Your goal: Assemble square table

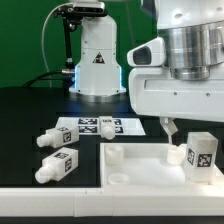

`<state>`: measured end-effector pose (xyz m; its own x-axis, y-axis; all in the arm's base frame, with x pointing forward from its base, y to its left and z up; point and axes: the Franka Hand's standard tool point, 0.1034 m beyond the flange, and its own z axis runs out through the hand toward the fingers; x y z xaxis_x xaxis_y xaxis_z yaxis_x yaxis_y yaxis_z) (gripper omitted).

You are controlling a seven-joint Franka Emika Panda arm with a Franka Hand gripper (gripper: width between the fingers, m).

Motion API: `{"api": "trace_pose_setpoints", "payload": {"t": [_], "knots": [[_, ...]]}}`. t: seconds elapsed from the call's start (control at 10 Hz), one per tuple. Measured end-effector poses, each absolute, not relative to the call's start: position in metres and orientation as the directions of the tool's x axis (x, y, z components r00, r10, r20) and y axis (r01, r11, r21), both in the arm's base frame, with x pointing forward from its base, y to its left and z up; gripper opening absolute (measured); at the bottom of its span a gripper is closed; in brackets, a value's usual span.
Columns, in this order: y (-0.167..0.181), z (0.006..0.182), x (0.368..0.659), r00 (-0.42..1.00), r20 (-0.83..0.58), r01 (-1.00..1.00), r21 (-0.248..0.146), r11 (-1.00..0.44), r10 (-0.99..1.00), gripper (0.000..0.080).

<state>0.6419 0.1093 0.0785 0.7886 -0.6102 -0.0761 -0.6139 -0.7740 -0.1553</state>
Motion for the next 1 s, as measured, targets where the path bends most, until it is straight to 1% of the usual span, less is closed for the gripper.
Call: {"api": "trace_pose_setpoints", "payload": {"t": [0.1, 0.2, 0.3, 0.4, 0.7, 0.8, 0.9, 1.0], "knots": [[0.1092, 0.0783, 0.6419, 0.829, -0.065, -0.559, -0.16, -0.814, -0.556, 0.0643], [0.1091, 0.0783, 0.6419, 0.858, -0.056, -0.512, -0.163, -0.844, -0.51, 0.0643], [0.1072, 0.0795, 0.6404, 0.956, -0.027, -0.294, -0.131, -0.947, -0.293, 0.0648], [0.1104, 0.0834, 0.6424, 0.999, 0.003, -0.048, -0.093, -0.994, -0.049, 0.0649], [0.113, 0.0817, 0.6414, 0.997, 0.003, -0.075, -0.093, -0.993, -0.076, 0.0644], [0.1137, 0.0817, 0.6412, 0.992, -0.001, -0.122, -0.093, -0.988, -0.123, 0.0457], [0.1136, 0.0816, 0.6412, 0.984, -0.007, -0.179, -0.093, -0.979, -0.179, 0.0289], [0.1107, 0.0817, 0.6427, 0.959, -0.004, -0.283, -0.092, -0.955, -0.284, 0.0289]]}}
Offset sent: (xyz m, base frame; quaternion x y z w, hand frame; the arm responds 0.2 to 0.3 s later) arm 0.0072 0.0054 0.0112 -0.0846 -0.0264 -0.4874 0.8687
